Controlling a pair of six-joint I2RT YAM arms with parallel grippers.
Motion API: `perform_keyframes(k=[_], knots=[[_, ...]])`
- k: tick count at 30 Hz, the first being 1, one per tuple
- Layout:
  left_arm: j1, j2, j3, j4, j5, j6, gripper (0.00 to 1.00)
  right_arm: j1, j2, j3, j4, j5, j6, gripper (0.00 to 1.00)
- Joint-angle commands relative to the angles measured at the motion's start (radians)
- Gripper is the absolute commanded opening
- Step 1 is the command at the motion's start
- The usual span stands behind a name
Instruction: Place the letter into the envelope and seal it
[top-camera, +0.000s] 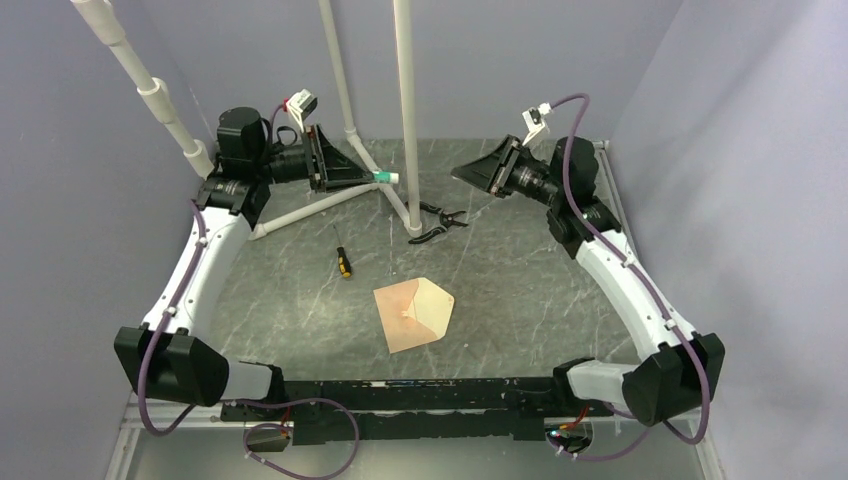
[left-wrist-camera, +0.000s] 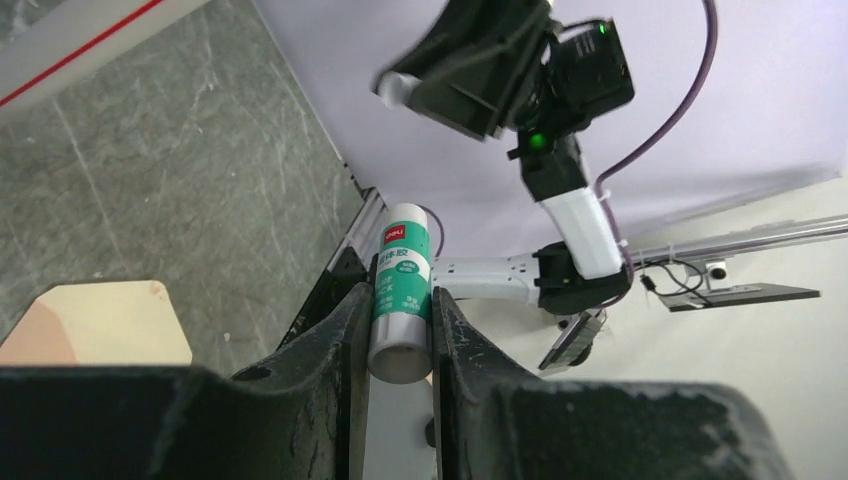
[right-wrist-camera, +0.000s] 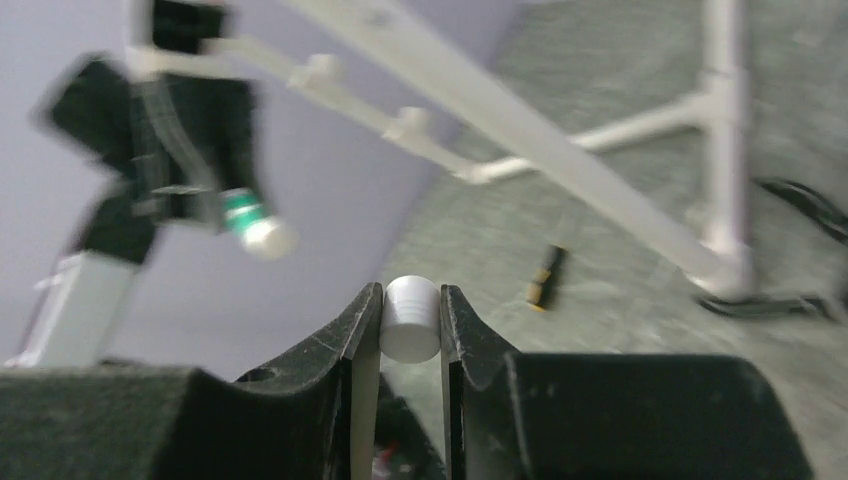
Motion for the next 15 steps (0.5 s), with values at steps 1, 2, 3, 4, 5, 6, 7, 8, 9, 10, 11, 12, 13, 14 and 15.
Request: perform_keyframes(k=[1,2,3,4,5,6,7,8,9,10,11,12,13,14,15], knots=[[-0.024,-0.035,0.064,-0.274,-0.024,0.287,0.02,0.022,0.088,0.099,-0.614,0.320,-0.332,0.00],[-0.032,-0.031,0.074,-0.318,-0.035,0.330,0.02,0.032,0.115,0.113,-0.673,0.386,-0.351,0.00],[-0.041,-0.024,0.085,-0.375,-0.067,0.375,0.02,0.050,0.139,0.122,-0.716,0.454,-0.371,0.00],[-0.052,-0.017,0.098,-0.456,-0.103,0.425,0.02,0.077,0.163,0.130,-0.742,0.532,-0.394,0.00],[-0.064,-0.003,0.110,-0.511,-0.144,0.479,0.02,0.106,0.189,0.140,-0.767,0.603,-0.413,0.00],[-0.078,0.011,0.120,-0.556,-0.181,0.508,0.03,0.139,0.224,0.156,-0.793,0.660,-0.427,0.00],[-0.091,0.023,0.127,-0.594,-0.214,0.536,0.02,0.150,0.263,0.173,-0.821,0.694,-0.436,0.00],[-0.105,0.037,0.134,-0.626,-0.244,0.558,0.02,0.164,0.298,0.189,-0.842,0.729,-0.444,0.00],[-0.121,0.048,0.139,-0.654,-0.273,0.578,0.02,0.175,0.336,0.201,-0.859,0.764,-0.446,0.00],[-0.137,0.057,0.144,-0.676,-0.300,0.595,0.02,0.188,0.369,0.214,-0.876,0.784,-0.449,0.00],[-0.154,0.064,0.146,-0.690,-0.326,0.607,0.03,0.193,0.403,0.225,-0.888,0.802,-0.454,0.00],[-0.168,0.068,0.143,-0.698,-0.353,0.616,0.02,0.198,0.441,0.237,-0.901,0.820,-0.458,0.00],[-0.187,0.070,0.137,-0.701,-0.369,0.620,0.03,0.201,0.466,0.257,-0.923,0.833,-0.464,0.00],[-0.195,0.070,0.130,-0.700,-0.382,0.621,0.02,0.203,0.496,0.267,-0.935,0.839,-0.470,0.00],[-0.207,0.070,0.122,-0.699,-0.387,0.619,0.02,0.204,0.530,0.284,-0.951,0.842,-0.477,0.00]])
